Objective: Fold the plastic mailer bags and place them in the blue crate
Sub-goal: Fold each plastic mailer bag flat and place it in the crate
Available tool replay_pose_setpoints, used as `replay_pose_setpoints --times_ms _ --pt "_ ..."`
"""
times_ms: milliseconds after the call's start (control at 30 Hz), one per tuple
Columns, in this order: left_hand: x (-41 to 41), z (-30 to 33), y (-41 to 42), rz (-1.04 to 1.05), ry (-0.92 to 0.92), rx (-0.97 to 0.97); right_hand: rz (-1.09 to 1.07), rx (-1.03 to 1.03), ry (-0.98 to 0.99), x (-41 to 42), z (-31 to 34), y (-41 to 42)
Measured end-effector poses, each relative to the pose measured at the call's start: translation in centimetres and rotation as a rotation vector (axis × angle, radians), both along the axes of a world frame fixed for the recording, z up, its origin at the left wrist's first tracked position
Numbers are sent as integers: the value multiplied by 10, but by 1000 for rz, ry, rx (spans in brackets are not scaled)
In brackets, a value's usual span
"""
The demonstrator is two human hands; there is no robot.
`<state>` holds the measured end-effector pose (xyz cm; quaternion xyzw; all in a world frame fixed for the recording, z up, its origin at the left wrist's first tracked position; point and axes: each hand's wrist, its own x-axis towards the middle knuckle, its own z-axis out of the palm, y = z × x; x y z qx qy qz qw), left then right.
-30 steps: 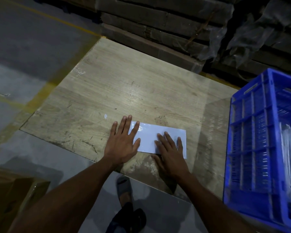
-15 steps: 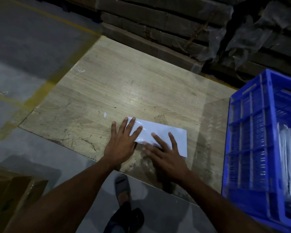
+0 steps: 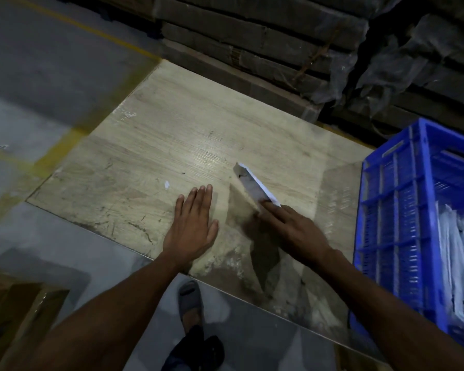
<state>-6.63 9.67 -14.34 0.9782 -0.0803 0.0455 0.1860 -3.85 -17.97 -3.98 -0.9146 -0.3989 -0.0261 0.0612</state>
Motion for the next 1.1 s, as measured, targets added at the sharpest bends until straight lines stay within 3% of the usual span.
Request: replay_pose_setpoints --times_ms 133,300,433,567,767,867,1100 --pt "0 3 -2 -13 12 -1 98 41 9 -9 7 2" --pt "0 4 -2 -8 26 59 127 -77 -8 11 4 -5" --pt "2 2 -1 -15 32 103 -30 -238 -84 31 -6 -2" --pt "2 4 -1 -29 27 117 -277 -265 141 5 -45 30" --pt "0 2 1 -132 -26 186 -15 -76 284 -13 -62 50" --pt "2 -2 0 -177 3 267 -140 29 316 -26 -75 62" --pt "4 -3 2 -190 22 302 -405 -141 236 -36 -86 76"
